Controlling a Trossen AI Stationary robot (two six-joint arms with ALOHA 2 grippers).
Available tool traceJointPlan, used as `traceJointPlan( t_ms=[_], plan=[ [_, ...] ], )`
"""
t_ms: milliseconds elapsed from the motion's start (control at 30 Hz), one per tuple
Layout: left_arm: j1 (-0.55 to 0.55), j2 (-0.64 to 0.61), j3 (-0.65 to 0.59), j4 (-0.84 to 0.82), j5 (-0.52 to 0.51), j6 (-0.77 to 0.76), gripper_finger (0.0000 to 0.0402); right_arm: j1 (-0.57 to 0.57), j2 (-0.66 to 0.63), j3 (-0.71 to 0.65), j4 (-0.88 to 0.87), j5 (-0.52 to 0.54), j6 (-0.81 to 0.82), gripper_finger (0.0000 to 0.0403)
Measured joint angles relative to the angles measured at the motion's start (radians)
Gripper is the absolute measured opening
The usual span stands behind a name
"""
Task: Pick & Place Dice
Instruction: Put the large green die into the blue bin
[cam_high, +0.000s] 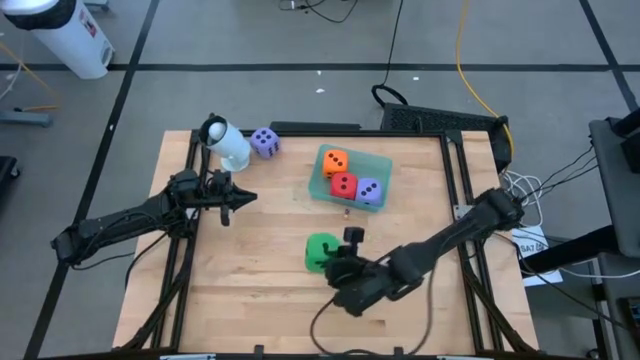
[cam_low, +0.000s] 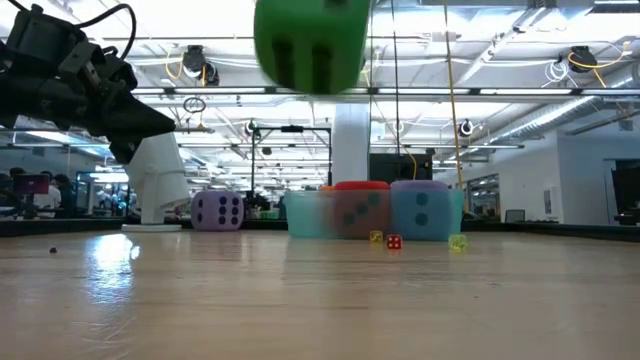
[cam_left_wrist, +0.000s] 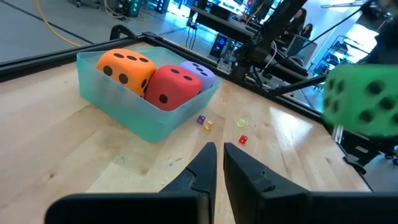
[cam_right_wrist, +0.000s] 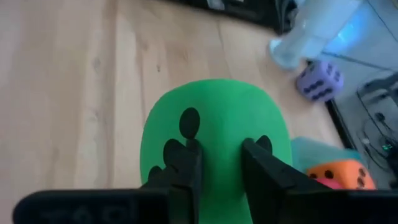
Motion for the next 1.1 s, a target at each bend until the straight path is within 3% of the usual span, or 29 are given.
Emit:
traceJointPlan(
  t_ms=[133, 233, 700, 1100],
  plan=[
    [0.000, 0.000, 0.000, 0.001, -0.001, 0.002, 0.0037, 0.002, -0.069, -0.022, 0.017, -0.030, -0.055, 0.0071],
    [0.000, 0.000, 0.000, 0.001, -0.001, 0.002, 0.0037, -0.007, -0.156, -0.118, 0.112, -0.048, -0.095, 0.0066],
    [0.000, 0.000, 0.000, 0.002, -0.001, 0.002, 0.0037, -0.078, -0.693, -1.001, 1.015, -0.221, -0.172, 0.0052],
    [0.000, 0.000, 0.000, 0.048, -0.002, 0.001, 0.0037, -0.137, -0.917, -1.364, 1.376, -0.292, -0.286, 0.0035]
  ],
)
